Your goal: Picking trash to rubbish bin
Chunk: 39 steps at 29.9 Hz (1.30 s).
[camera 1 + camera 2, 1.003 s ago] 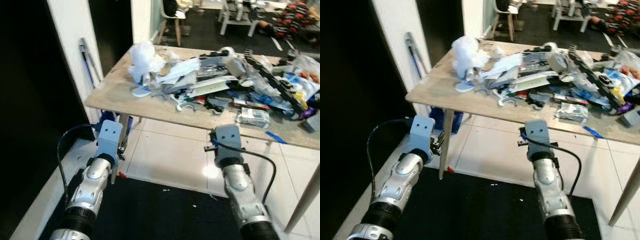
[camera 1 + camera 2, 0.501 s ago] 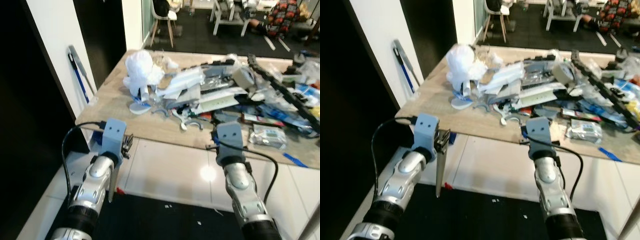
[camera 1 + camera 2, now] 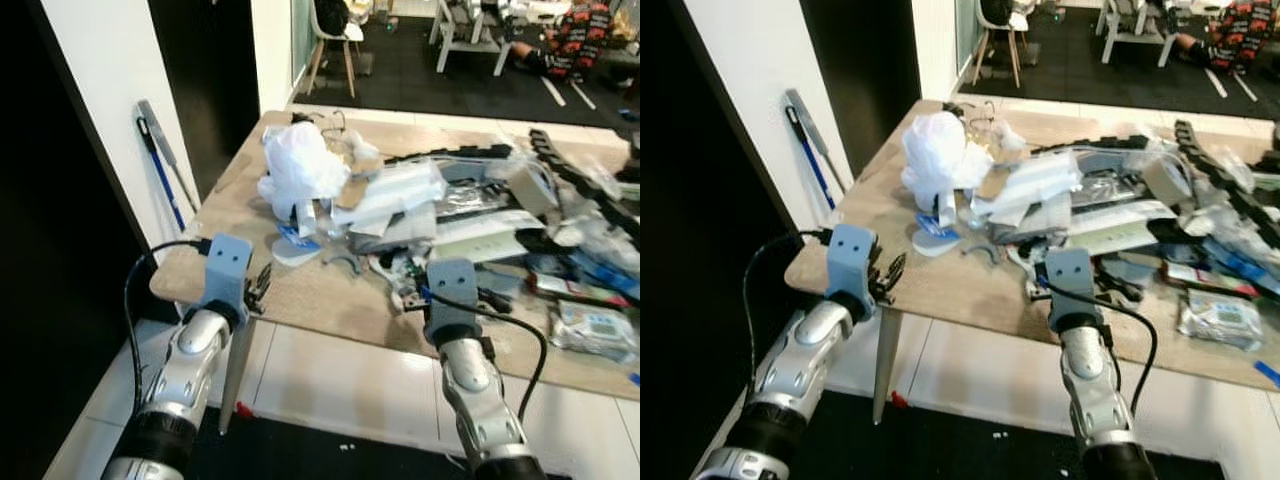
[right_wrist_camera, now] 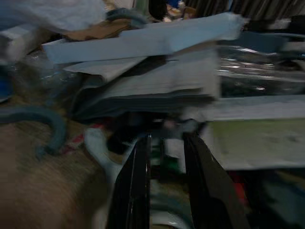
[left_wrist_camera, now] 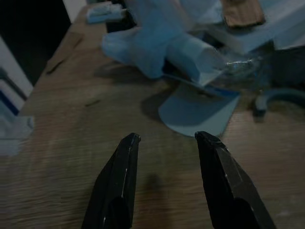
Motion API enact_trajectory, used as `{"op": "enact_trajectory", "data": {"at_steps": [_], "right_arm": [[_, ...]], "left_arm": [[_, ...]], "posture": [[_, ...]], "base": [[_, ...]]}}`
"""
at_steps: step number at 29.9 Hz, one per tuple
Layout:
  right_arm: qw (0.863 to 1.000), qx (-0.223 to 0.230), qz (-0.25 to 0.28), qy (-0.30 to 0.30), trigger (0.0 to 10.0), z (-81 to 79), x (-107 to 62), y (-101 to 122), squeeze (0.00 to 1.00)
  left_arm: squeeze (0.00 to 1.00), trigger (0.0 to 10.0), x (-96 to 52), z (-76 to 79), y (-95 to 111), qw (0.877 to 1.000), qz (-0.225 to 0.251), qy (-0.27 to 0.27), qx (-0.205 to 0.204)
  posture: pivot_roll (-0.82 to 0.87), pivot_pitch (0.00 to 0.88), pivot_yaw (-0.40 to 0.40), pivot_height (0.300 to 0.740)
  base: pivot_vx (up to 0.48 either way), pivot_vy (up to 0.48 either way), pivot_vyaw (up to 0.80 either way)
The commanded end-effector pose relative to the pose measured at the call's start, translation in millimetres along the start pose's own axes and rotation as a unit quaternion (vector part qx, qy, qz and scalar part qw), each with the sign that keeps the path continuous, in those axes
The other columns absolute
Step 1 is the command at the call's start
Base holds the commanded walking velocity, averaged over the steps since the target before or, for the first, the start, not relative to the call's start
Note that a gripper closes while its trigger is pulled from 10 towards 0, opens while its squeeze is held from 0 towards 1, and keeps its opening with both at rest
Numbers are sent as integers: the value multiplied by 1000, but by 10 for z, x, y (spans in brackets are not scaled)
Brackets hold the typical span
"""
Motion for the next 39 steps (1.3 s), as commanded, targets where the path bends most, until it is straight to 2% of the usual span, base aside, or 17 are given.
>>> {"op": "enact_trajectory", "data": {"at_steps": [1,3,6,11,12,14,15,16,17,20,24,31,38,39], "right_arm": [[1000,11,-1,11,10000,-89,-59,12,0],[1000,11,-1,11,10000,-89,-59,12,0],[999,26,6,29,10000,-207,-118,62,0],[999,41,8,35,10000,-236,-144,78,0],[998,48,5,38,10000,-234,-180,82,0],[999,34,-3,33,10000,-208,-192,53,24],[1000,19,-10,21,10000,-147,-199,16,267],[1000,15,-16,6,10000,-80,-202,-14,1000],[1000,15,-16,6,10000,-80,-202,-14,1000],[999,21,-27,-18,10000,51,-196,-59,1000],[998,51,-27,-11,10000,82,-170,-43,1000],[995,87,-52,24,10000,48,-94,-94,1000],[990,103,-76,53,10000,-4,-63,-152,1000],[989,104,-84,57,10000,-7,-51,-179,396]], "left_arm": [[0,10000,-36,41,3,1000,6,-17,-4],[0,10000,-36,41,3,1000,6,-17,-4],[0,10000,-49,52,45,999,15,-31,-4],[0,10000,-64,71,63,999,17,-48,-7],[0,10000,-88,116,81,997,18,-74,-6],[0,10000,-100,143,84,996,17,-87,-5],[0,10000,-107,154,64,996,10,-94,4],[0,10000,-111,162,52,995,7,-98,12],[0,10000,-111,162,52,995,7,-98,12],[0,10000,-115,176,41,994,5,-105,10],[0,10000,-121,213,64,993,8,-119,3],[0,10000,-141,281,61,990,6,-137,9],[0,10000,-164,331,53,989,3,-149,11],[0,10000,-167,341,52,988,3,-153,12]], "posture": [[-81,81,55,740],[-81,81,55,740],[-82,82,56,740],[-81,82,56,740],[-79,84,54,740],[-79,84,54,740],[-81,88,55,740],[-81,88,55,740],[-81,88,55,740],[-84,90,59,740],[-85,91,58,740],[-83,97,57,740],[-79,100,57,740],[-79,100,57,740]], "base": [[0,0,0],[0,0,0],[0,0,0],[0,0,0],[0,0,0],[0,0,0],[0,0,0],[0,0,0],[0,0,0],[0,0,0],[0,0,0],[0,0,0],[0,0,0],[0,0,0]]}}
Point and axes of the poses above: a point about 5 cm out from each wrist's last joint towards the gripper, its own x axis pointing out of the wrist towards the gripper, its own y axis along the axis of the wrist's last joint, z = x × y, the point moved 6 cm from there along x, pointing out of the wrist towards the gripper, and after that the axes turned 7 degrees about -x, right-handed, at the moved point
